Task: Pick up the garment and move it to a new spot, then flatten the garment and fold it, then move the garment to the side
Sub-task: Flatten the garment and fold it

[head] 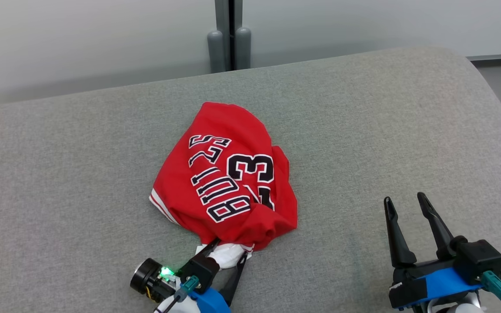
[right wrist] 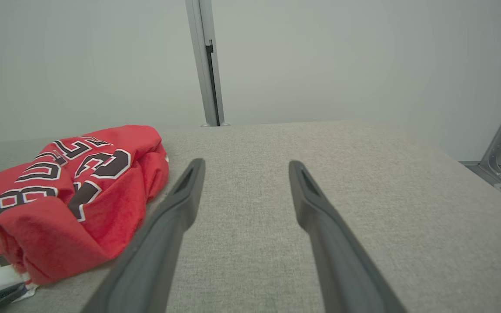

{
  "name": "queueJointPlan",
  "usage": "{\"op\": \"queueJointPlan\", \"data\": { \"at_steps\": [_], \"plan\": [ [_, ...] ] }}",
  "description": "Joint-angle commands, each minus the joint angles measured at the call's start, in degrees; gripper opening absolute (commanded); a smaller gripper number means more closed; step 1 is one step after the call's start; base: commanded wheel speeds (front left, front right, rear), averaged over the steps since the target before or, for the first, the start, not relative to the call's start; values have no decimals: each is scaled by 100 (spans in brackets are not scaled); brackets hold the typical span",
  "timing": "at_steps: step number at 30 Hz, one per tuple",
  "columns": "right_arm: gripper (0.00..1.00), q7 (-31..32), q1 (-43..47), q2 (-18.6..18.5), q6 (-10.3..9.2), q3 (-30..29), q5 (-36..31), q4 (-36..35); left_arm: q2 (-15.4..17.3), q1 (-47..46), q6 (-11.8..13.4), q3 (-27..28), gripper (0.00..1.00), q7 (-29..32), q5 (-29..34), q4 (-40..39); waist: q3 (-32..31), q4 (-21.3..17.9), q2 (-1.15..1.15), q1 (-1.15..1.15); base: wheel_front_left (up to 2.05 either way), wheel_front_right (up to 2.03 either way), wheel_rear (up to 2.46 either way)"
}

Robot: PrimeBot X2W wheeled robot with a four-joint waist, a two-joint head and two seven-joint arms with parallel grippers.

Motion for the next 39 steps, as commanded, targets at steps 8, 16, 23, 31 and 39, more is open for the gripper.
{"op": "queueJointPlan", "data": {
  "at_steps": [8, 16, 23, 31, 39],
  "plan": [
    [100, -22, 13, -3, 9, -37, -4, 30, -1, -261, 52, -50, 0, 81, -8, 951, -87, -43, 0, -1, 0, 0, 0],
    [100, -22, 256, -3, 9, -123, 14, 61, 135, -281, 252, 384, 0, 18, -187, 165, -570, 537, 0, -1, 0, 0, 0],
    [100, -21, 412, -3, 9, -71, 119, 87, 721, 167, 506, 777, 0, 18, -157, -623, -837, 1020, 0, -1, 0, 0, 0],
    [100, -22, 416, -3, 9, -102, 176, 98, 1199, 807, 763, 1244, 0, 18, -360, -928, -810, 1334, 0, -1, 0, 0, 0],
    [100, -22, 380, -3, 9, -124, 212, 131, 878, 1056, 721, 1581, 100, 10, -427, -2154, -785, 1428, 0, -1, 0, 0, 0]
  ]
}}
